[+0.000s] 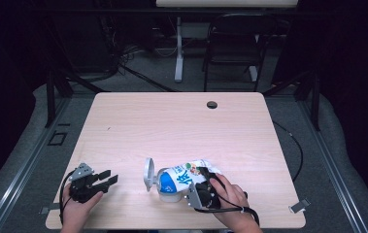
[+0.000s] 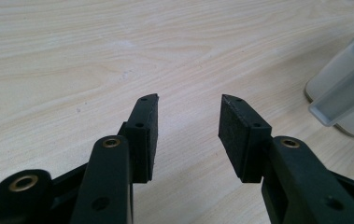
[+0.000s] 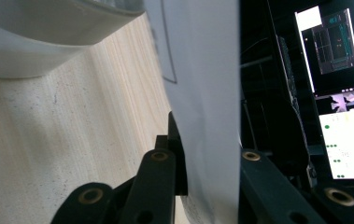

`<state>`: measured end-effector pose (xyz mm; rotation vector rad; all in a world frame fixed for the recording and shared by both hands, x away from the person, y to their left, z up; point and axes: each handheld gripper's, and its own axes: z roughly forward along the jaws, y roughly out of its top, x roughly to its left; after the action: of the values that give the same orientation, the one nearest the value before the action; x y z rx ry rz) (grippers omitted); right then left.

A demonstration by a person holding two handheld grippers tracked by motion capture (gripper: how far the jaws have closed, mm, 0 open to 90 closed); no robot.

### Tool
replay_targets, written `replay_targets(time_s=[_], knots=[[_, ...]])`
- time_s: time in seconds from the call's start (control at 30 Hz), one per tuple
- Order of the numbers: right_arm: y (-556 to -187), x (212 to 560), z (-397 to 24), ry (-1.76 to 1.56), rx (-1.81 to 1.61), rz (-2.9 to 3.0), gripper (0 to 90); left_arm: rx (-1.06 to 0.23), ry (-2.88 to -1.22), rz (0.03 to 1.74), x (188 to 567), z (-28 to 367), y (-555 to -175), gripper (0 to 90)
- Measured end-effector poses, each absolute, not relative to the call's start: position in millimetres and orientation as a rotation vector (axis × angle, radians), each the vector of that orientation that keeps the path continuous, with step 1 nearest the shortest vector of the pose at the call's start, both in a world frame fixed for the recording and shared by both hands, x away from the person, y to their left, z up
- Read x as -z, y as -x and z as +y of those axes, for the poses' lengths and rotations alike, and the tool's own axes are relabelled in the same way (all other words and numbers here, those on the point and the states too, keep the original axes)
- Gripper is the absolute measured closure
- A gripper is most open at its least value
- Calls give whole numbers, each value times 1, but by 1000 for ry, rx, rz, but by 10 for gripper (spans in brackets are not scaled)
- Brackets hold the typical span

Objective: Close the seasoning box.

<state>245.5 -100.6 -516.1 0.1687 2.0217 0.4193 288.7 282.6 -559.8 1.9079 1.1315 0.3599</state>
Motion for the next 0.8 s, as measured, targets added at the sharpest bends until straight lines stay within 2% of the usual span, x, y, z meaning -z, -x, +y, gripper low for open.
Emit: replay_targets(time_s=[0.8], knots=[[-242, 513, -108, -304, -566, 2050, 877, -358, -1925, 1138, 564, 281, -290, 581]])
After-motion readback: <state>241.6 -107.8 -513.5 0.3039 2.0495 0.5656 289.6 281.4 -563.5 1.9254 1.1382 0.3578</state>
